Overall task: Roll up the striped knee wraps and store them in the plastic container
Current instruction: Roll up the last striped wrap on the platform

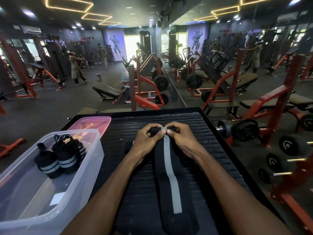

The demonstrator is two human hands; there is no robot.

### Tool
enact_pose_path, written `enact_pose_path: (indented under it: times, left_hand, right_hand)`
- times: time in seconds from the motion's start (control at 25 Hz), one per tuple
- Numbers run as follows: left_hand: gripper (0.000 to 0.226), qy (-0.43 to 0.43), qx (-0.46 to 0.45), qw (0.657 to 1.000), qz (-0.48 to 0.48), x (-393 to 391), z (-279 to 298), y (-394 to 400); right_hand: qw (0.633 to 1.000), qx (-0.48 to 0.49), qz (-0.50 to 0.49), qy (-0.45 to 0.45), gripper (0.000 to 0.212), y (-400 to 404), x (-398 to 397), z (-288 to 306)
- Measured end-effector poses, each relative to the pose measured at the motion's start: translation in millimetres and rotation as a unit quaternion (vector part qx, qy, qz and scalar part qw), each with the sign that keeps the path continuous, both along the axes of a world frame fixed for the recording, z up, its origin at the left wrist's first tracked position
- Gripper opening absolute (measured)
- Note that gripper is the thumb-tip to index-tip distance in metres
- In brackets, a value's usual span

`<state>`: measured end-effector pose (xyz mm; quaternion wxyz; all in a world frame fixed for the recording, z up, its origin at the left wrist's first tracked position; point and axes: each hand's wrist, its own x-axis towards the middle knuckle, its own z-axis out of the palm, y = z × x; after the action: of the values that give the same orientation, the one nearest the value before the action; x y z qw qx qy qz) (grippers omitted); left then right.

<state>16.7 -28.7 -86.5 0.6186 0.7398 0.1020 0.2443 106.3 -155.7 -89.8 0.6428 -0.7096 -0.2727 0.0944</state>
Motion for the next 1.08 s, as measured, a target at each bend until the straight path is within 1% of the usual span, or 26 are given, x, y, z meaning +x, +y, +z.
enact_pose_path:
  times: [0.08,0.16,0.24,0.28,0.36,0.44,0.56,0.68,0.72,0.76,0.84,0.88,0.92,1.0,1.08]
  left_hand:
    - [0.011,-0.013,0.002,1.0,0.012,0,-1,1]
    - [0.017,-0.029,0.007,0.999,0.035,1,-1,1]
    - [0.022,-0.04,0.011,0.998,0.045,-1,1,-1]
    - [0.023,-0.043,0.014,0.998,0.046,-2,2,-2]
    - [0.025,-0.047,0.017,0.998,0.039,-2,4,-3]
    - [0.026,-0.04,0.028,0.998,0.03,-3,6,-4]
    - [0.018,0.002,0.055,0.998,0.002,-2,7,-6]
    - [0.02,0.056,0.067,0.996,-0.023,-1,1,-6]
    - [0.02,0.068,0.068,0.995,-0.028,0,-2,-5]
    - [0.019,0.076,0.075,0.994,-0.034,1,-4,-5]
    - [0.019,0.089,0.101,0.99,-0.044,1,-6,-7]
    - [0.02,0.093,0.113,0.988,-0.046,2,-7,-7]
    - [0.02,0.094,0.125,0.987,-0.047,3,-7,-6]
    - [0.022,0.103,0.151,0.982,-0.054,4,-7,-7]
    - [0.027,0.098,0.155,0.981,-0.058,3,-5,-5]
  right_hand:
    - [1.0,0.0,-0.002,0.019,0.013,3,0,-3]
    - [0.996,0.004,0.013,0.085,0.009,3,0,-3]
    - [0.982,0.028,0.053,0.181,0.019,3,-1,-2]
    - [0.975,0.037,0.077,0.207,0.024,3,-2,-3]
    - [0.975,0.036,0.092,0.201,0.028,5,-1,-4]
    - [0.977,0.042,0.086,0.192,0.026,7,-1,-5]
    - [0.975,0.041,0.084,0.2,0.025,8,-2,-4]
    - [0.975,0.02,0.089,0.202,0.029,9,-3,-5]
    - [0.973,0.024,0.09,0.21,0.037,9,-5,-3]
    - [0.971,0.026,0.098,0.218,0.052,10,-5,-4]
    - [0.972,0.011,0.109,0.209,0.092,11,-6,-4]
    - [0.975,-0.006,0.102,0.197,0.104,10,-5,-6]
    - [0.978,-0.014,0.097,0.183,0.107,10,-3,-7]
    - [0.983,-0.026,0.084,0.161,0.104,8,1,-9]
    - [0.985,-0.016,0.073,0.157,0.11,9,4,-12]
